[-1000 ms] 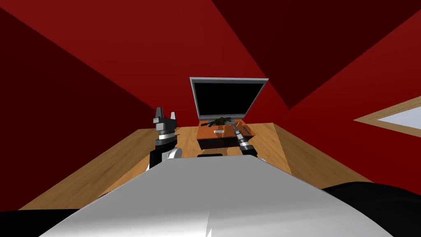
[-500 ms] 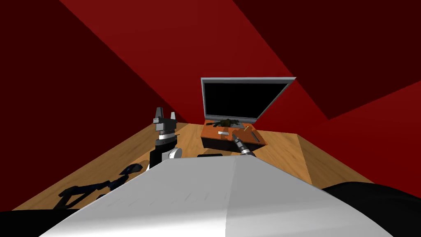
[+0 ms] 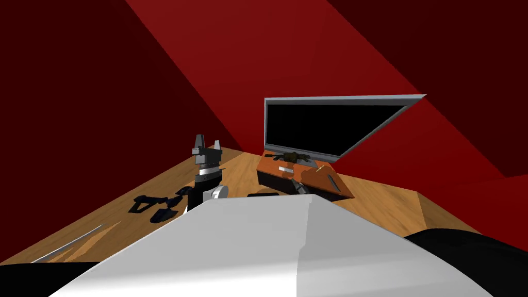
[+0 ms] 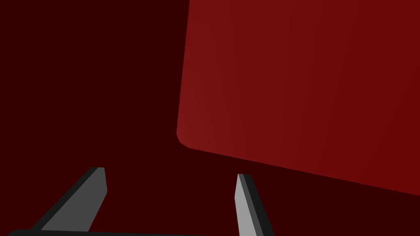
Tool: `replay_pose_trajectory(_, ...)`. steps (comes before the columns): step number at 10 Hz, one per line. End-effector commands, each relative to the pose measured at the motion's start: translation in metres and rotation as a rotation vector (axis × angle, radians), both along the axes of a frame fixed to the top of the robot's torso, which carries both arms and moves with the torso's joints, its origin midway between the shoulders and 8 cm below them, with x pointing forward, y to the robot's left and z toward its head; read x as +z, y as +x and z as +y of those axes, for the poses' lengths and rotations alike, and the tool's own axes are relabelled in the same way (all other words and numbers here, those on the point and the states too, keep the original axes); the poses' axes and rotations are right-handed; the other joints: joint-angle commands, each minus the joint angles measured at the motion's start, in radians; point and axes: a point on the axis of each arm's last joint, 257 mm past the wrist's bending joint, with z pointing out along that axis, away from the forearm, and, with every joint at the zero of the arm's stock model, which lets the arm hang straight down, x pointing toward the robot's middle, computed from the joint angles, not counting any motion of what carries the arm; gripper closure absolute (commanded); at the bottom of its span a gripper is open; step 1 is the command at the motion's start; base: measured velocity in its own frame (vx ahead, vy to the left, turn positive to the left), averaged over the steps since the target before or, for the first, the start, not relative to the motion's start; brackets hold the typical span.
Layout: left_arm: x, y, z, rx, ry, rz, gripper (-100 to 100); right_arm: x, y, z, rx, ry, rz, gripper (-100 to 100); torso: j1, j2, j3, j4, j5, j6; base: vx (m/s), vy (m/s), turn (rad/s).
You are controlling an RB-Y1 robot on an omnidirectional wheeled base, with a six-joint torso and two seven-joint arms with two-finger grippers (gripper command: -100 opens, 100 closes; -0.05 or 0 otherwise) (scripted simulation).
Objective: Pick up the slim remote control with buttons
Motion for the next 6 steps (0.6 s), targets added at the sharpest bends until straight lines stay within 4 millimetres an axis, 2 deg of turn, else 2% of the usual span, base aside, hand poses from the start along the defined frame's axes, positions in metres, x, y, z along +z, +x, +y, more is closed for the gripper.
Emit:
replay_pose_trajectory(1, 0.000, 0.000, 0.000, 0.000, 0.000, 0.000, 0, -0.012, -0.009, -0.004, 0.008, -0.027, 0.039, -100, 0.000, 0.000, 0.000, 0.000, 0.000, 0.000, 0.006, -0.035, 0.336)
replay_pose_trajectory(2, 0.000, 0.000, 0.000, 0.000, 0.000, 0.000, 0, -0.037, -0.032, -0.011, 0.023, -0.069, 0.113, -100, 0.000, 0.000, 0.000, 0.000, 0.000, 0.000, 0.014, -0.035, 0.360)
replay_pose_trajectory(3, 0.000, 0.000, 0.000, 0.000, 0.000, 0.000, 0, -0.039, -0.033, -0.012, 0.022, -0.070, 0.118, -100, 0.000, -0.001, 0.000, 0.000, 0.000, 0.000, 0.008, -0.031, 0.325)
replay_pose_trajectory(4, 0.000, 0.000, 0.000, 0.000, 0.000, 0.000, 0, -0.063, -0.058, -0.018, 0.037, -0.107, 0.192, -100, 0.000, -0.001, 0.000, 0.000, 0.000, 0.000, 0.010, -0.036, 0.434)
replay_pose_trajectory(5, 0.000, 0.000, 0.000, 0.000, 0.000, 0.000, 0, -0.064, -0.059, -0.019, 0.039, -0.111, 0.195, -100, 0.000, -0.001, -0.001, 0.000, 0.000, 0.000, 0.012, -0.038, 0.246)
replay_pose_trajectory(6, 0.000, 0.000, 0.000, 0.000, 0.000, 0.000, 0, -0.084, -0.083, -0.025, 0.059, -0.148, 0.262, -100, 0.000, -0.001, -0.001, 0.000, 0.000, 0.001, 0.025, -0.035, 0.361)
